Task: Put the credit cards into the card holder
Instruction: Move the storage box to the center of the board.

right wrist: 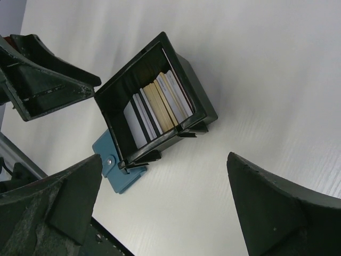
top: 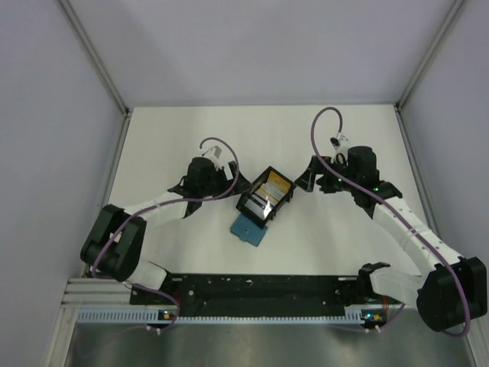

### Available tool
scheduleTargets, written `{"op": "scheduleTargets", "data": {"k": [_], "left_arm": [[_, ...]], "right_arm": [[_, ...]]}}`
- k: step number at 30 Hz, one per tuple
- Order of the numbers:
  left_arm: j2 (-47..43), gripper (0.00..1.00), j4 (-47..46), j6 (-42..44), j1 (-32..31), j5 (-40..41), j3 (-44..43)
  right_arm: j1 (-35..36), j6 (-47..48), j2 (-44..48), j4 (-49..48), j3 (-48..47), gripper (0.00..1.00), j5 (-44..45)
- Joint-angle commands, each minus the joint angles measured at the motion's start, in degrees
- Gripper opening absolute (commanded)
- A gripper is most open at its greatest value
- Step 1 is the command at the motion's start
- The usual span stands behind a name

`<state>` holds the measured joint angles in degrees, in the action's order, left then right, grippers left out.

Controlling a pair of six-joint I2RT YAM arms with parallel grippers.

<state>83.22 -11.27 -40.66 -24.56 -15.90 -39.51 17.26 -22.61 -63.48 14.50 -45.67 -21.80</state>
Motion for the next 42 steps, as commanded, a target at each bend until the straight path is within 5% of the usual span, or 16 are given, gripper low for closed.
{"op": "scheduleTargets", "data": {"k": [1,14,24,28,34,42], "left_arm": [[3.96,0.95,-8.06,-1.61,-2.34,-3.52,-3.03],[19.43,0.93,-14.40,-3.28,-7.26,-10.02,-15.50],[26.82,0.87,-14.92,-5.56,-11.47,-11.09,-24.04],[21.74,0.89,-17.48,-6.27,-10.69,-6.00,-17.81],[7.33,0.96,-5.64,2.77,-9.28,5.07,-13.49],[-0.34,0.97,6.34,7.70,-8.76,14.06,-7.00]], "right_arm": [[0.67,-0.33,2.31,-0.26,1.54,0.99,0.97],[0.67,-1.12,3.89,-0.09,5.68,0.99,2.46],[0.50,-5.25,10.22,1.67,7.53,0.99,12.57],[0.50,-4.99,11.36,2.90,7.26,0.99,8.90],[1.90,-11.74,11.02,-3.77,13.49,0.93,-7.10],[13.94,-25.44,7.68,-10.00,19.20,0.94,1.49]]}}
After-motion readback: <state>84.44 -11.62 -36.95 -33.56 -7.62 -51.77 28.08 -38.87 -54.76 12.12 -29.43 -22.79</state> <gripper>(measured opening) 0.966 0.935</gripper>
